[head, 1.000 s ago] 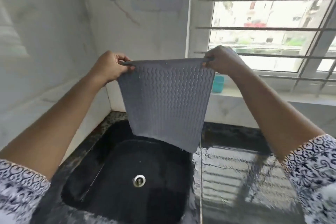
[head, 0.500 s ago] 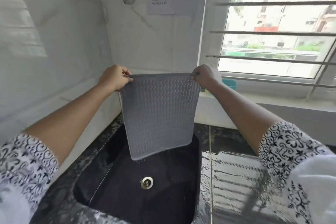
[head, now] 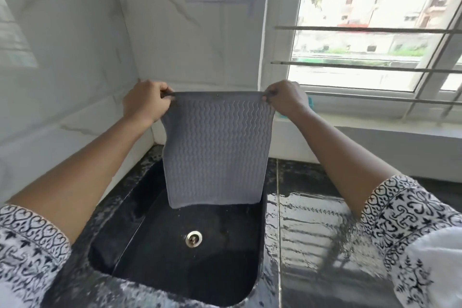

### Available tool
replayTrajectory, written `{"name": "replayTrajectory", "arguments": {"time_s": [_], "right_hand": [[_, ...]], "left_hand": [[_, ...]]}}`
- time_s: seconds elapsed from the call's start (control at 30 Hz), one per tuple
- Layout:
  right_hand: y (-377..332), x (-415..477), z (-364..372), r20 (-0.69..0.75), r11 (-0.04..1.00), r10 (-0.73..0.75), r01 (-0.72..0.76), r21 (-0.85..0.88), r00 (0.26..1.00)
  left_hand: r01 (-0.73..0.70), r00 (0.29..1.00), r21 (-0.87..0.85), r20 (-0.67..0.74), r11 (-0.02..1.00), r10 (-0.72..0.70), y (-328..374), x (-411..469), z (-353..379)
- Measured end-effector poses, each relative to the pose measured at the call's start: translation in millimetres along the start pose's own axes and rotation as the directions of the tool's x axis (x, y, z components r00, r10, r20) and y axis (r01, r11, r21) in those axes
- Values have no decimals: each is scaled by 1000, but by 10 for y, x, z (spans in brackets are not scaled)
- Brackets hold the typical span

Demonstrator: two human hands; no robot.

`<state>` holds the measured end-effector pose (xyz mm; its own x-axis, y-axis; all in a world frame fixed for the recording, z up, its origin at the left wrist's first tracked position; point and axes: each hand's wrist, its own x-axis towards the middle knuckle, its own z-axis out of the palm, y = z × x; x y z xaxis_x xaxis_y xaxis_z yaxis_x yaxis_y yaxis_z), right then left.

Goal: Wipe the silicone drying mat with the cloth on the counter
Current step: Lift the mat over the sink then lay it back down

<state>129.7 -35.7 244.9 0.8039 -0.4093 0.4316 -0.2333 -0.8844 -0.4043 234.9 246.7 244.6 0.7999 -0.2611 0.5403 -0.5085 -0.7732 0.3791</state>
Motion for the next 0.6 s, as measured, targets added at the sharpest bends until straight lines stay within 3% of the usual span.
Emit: {"name": "replayTrajectory", "arguments": {"time_s": [0.07, 0.33, 0.47, 0.6], "right_hand": [[74, -37, -218, -51, 1000, -3, 4, 16, 999], [695, -722, -1550, 5, 976, -24, 22, 218, 1000], [982, -1080, -2224, 11, 959, -105, 99, 266, 994], [1322, -1152, -2618, 20, 939, -81, 70, 336, 997]], "left_hand": [[-27, 999, -72, -37, 997, 24, 163, 23, -109], [-273, 954, -290, 40, 918, 296, 1102, -229, -483], [-262, 906, -500, 167, 825, 389, 1576, -341, -586], [-170, 862, -622, 282, 765, 421, 2012, -252, -430]]}}
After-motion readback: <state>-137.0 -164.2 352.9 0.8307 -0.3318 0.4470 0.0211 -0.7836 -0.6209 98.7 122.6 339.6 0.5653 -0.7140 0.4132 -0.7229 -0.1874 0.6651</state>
